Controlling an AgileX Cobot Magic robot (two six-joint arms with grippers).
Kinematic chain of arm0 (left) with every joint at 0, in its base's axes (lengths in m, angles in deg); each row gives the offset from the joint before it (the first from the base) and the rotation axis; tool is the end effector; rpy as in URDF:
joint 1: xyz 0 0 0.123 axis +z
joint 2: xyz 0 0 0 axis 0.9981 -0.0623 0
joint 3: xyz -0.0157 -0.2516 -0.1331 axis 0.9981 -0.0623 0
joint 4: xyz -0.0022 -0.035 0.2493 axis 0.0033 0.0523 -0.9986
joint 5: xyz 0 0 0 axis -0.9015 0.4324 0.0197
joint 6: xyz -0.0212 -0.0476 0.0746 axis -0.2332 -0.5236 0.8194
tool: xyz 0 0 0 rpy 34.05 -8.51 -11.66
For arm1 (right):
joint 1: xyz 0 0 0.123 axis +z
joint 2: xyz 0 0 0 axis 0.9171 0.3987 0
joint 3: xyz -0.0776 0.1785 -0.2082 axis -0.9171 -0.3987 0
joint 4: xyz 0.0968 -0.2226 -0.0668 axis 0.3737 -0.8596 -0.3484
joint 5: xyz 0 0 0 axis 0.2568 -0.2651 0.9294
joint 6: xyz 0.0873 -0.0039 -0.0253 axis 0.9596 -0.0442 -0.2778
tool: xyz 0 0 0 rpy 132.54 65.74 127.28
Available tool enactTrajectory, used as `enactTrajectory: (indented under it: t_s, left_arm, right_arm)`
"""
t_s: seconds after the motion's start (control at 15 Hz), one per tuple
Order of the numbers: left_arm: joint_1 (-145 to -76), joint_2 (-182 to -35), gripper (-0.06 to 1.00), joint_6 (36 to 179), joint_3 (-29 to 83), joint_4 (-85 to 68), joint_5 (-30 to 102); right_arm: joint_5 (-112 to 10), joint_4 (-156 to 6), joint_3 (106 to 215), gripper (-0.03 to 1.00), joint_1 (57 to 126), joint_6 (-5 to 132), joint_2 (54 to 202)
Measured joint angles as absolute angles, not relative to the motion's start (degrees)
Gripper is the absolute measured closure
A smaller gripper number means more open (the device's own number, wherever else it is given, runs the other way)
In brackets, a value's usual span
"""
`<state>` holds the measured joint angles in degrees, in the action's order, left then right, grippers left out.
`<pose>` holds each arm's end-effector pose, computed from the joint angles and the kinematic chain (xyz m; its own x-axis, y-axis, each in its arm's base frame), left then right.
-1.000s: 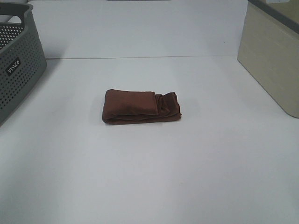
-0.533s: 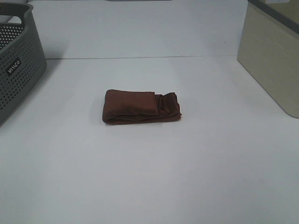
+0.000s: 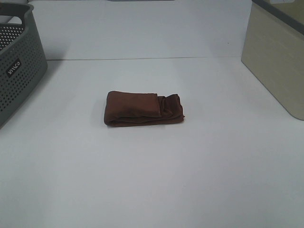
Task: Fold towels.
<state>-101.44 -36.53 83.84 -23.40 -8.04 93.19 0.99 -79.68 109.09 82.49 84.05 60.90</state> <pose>-0.0094 -0.0175 0.2807 -0.4111 0.1784 -0.8939 0.4642 0.8850 -0.0369 0.0092 0.0067 0.2778 -0.5272 -0.1667 -0.8332 -0.3182 0.9479 0.0117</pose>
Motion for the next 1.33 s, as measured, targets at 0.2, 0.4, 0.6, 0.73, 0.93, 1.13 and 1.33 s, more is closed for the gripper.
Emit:
enactTrajectory:
  t_s: [0.2,0.4,0.6,0.73,0.93,1.13,1.33]
  left_arm:
    - [-101.4,-36.5,0.39,84.1,-23.4,-8.8,92.8]
    - [-101.4,-36.5,0.39,82.5,-23.4,-10.4,92.8]
    - [-101.4,-36.5,0.39,80.3,-23.4,-12.3,92.8]
    - [-101.4,-36.5,0.39,80.2,-23.4,-12.3,92.8]
    - [-101.4,-36.5,0.39,80.2,-23.4,-12.5,92.8]
    - [-101.1,-36.5,0.39,80.2,-23.4,-12.5,92.8]
    - [-93.0,-36.5,0.39,80.1,-23.4,-12.5,92.8]
  right_arm:
    - [0.9,-79.7,109.1,0.21,82.5,84.0,60.9]
    - [0.9,-79.7,109.1,0.21,82.5,84.0,60.9]
    - [0.9,-79.7,109.1,0.21,82.5,84.0,60.9]
    - [0.9,-79.7,109.1,0.21,82.5,84.0,60.9]
    - [0.9,-79.7,109.1,0.21,82.5,84.0,60.9]
    - [0.9,-79.7,109.1,0.21,82.5,84.0,60.9]
    - [0.9,-79.4,109.1,0.21,77.0,84.0,60.9]
